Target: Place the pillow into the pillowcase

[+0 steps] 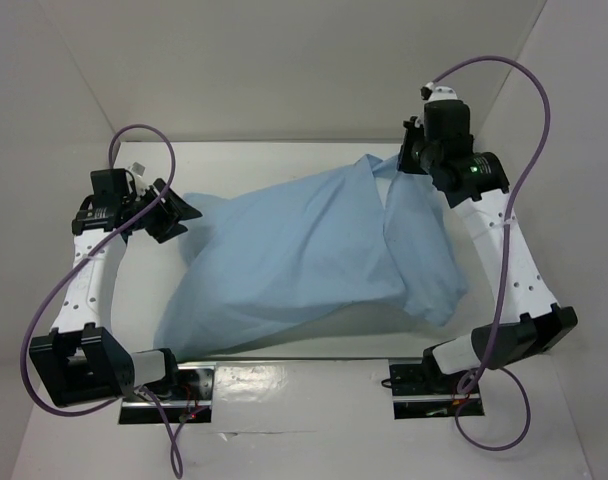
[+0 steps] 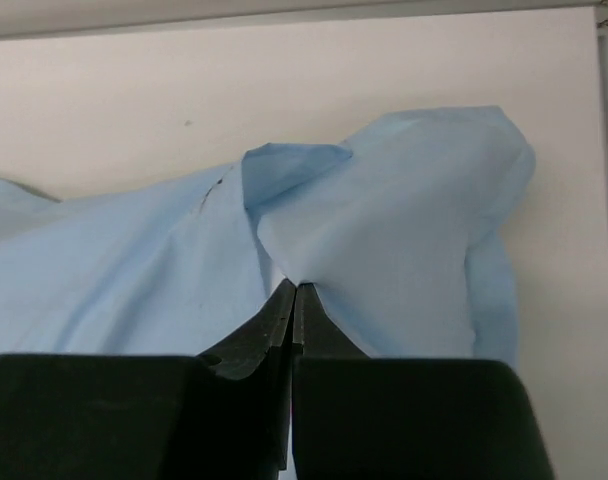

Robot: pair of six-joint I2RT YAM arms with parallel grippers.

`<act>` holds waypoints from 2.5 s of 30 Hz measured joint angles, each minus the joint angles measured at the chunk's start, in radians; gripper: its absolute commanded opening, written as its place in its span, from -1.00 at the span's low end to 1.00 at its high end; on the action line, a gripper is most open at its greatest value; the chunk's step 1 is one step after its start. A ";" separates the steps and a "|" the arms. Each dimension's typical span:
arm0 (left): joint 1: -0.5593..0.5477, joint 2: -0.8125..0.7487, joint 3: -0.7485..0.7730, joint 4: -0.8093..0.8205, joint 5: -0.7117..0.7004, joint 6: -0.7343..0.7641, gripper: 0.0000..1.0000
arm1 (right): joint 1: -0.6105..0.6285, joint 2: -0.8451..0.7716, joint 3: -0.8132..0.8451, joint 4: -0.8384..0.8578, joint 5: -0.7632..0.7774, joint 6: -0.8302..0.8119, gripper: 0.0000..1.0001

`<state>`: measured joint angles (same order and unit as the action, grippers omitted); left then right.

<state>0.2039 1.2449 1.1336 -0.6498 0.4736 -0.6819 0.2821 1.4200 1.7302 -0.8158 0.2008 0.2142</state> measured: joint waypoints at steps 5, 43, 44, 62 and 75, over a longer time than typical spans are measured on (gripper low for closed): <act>0.000 0.001 0.000 0.000 0.001 0.003 0.37 | -0.006 0.015 -0.039 -0.008 -0.053 0.011 0.02; -0.045 0.280 0.061 0.194 0.003 -0.057 -1.00 | -0.049 0.082 -0.652 0.523 -0.326 0.364 -1.00; -0.045 0.312 0.108 0.206 -0.006 -0.055 -1.00 | -0.048 0.100 -0.639 0.539 -0.322 0.370 -1.00; 0.169 -0.015 0.045 -0.057 -0.380 0.000 1.00 | -0.023 -0.259 -0.485 0.385 -0.156 0.339 0.90; 0.316 0.178 -0.274 0.138 -0.200 -0.030 1.00 | -0.025 -0.394 -0.611 0.043 0.041 0.399 0.98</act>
<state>0.5198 1.4231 0.8593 -0.5117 0.2741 -0.7116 0.2569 1.0264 1.1191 -0.7731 0.2417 0.6128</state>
